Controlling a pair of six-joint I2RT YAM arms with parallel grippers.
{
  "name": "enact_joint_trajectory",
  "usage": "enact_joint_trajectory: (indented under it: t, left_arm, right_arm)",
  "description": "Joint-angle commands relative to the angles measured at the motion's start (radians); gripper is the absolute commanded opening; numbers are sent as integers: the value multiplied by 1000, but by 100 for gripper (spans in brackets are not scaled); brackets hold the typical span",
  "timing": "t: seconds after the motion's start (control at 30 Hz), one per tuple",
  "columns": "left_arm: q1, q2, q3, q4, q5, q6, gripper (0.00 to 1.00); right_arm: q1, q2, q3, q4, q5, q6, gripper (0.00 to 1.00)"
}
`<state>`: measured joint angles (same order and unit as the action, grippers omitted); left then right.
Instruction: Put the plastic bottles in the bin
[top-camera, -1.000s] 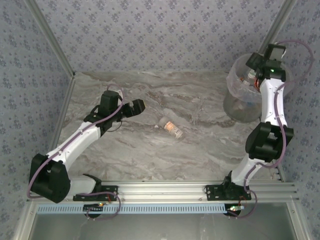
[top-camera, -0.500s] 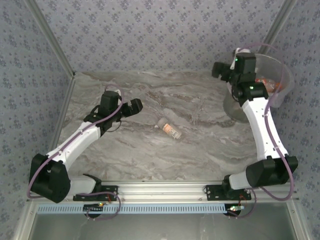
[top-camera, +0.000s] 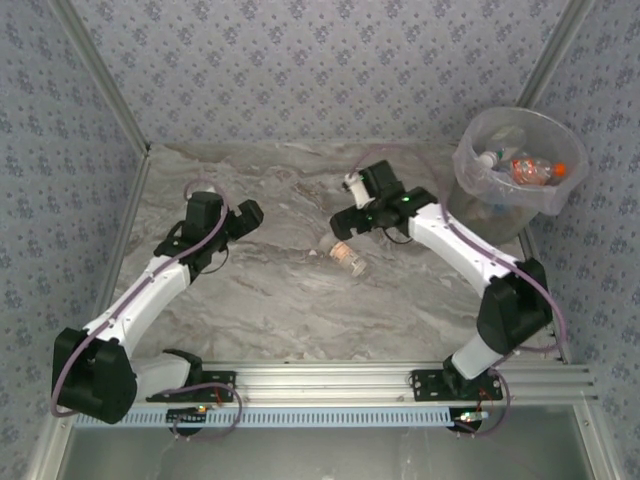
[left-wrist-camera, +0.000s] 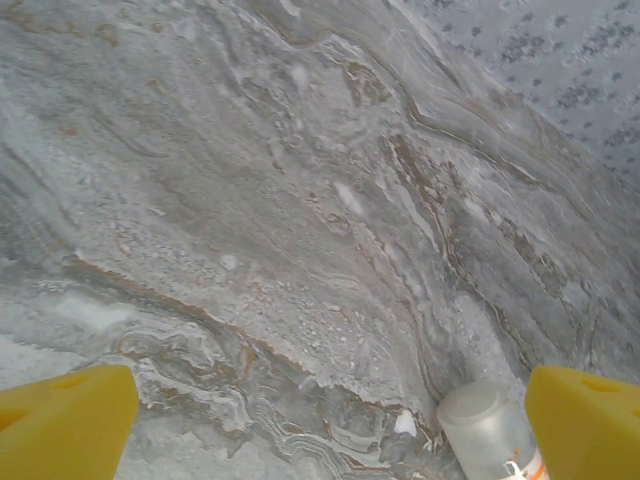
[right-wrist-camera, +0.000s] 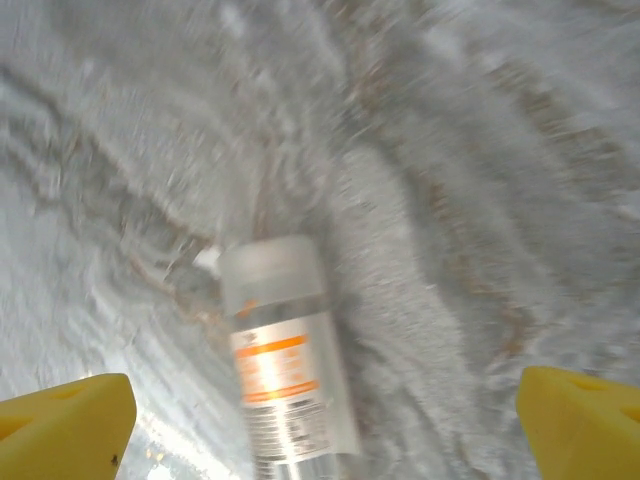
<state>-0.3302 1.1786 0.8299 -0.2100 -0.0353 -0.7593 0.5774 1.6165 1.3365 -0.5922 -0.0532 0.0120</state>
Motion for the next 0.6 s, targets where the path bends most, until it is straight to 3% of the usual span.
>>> enact_joint_trajectory:
  t: [0.0,0.43,0.5,0.57]
  left_arm:
    - [11,-27,-4,-5,-23,-30,100]
    - [17,-16,1,-13,-26,-43,99]
    - [19,-10,3,-13,-24,-47,99]
    - [19,-4,4,-11,-20,-52,99]
  right_arm:
    - [63,75,-8,-31,1,-64,100]
    - [78,347,56,-68,190,-60,99]
    - [77,372,55,-72,171,-45,95]
    - [76,395,53,-70,164,-17,81]
